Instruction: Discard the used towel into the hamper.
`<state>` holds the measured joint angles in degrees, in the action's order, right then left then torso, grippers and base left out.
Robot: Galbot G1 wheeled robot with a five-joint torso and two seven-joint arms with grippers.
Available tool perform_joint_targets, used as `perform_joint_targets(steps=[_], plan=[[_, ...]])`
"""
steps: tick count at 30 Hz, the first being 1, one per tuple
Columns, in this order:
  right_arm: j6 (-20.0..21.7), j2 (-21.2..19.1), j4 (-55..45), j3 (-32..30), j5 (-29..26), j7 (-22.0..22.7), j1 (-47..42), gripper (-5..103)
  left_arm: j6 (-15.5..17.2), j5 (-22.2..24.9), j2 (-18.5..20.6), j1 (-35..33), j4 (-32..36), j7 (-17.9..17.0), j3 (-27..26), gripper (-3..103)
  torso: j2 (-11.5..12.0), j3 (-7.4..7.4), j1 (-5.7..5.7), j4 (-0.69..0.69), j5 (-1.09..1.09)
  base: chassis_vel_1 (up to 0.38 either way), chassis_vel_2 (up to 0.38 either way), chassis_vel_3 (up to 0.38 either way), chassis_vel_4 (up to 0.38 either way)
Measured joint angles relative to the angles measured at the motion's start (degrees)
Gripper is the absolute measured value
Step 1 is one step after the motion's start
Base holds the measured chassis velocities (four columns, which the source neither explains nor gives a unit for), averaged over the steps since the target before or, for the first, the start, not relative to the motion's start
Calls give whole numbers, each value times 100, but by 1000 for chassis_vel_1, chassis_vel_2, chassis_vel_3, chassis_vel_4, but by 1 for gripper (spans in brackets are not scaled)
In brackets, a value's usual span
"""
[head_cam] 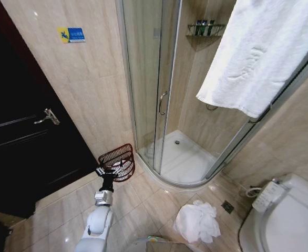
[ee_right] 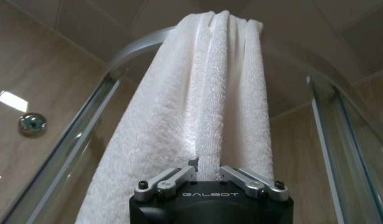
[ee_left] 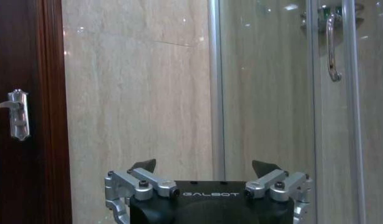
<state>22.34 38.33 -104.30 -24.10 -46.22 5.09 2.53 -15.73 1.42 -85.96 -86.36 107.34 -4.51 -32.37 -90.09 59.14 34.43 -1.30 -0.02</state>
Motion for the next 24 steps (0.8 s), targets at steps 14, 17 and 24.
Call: perform_joint_targets(steps=[14, 17, 24], plan=[[-229, -666, -1187, -1560, -428, 92, -3167, 3, -24, -27, 14, 36, -38, 15, 80, 100, 0, 0, -1, 3, 6, 0, 0, 0, 0], [-242, -549, -1592, -2010, -463, 289, -4005, 3, -24, -86, -30, 33, -30, 18, 138, 100, 2, 1, 1, 0, 2, 0, 0, 0, 0], [-239, -153, -2187, -2703, -449, 416, -5360, 3, -63, -135, -53, -17, -30, 23, 189, 100, 1, 0, 0, 0, -1, 0, 0, 0, 0]])
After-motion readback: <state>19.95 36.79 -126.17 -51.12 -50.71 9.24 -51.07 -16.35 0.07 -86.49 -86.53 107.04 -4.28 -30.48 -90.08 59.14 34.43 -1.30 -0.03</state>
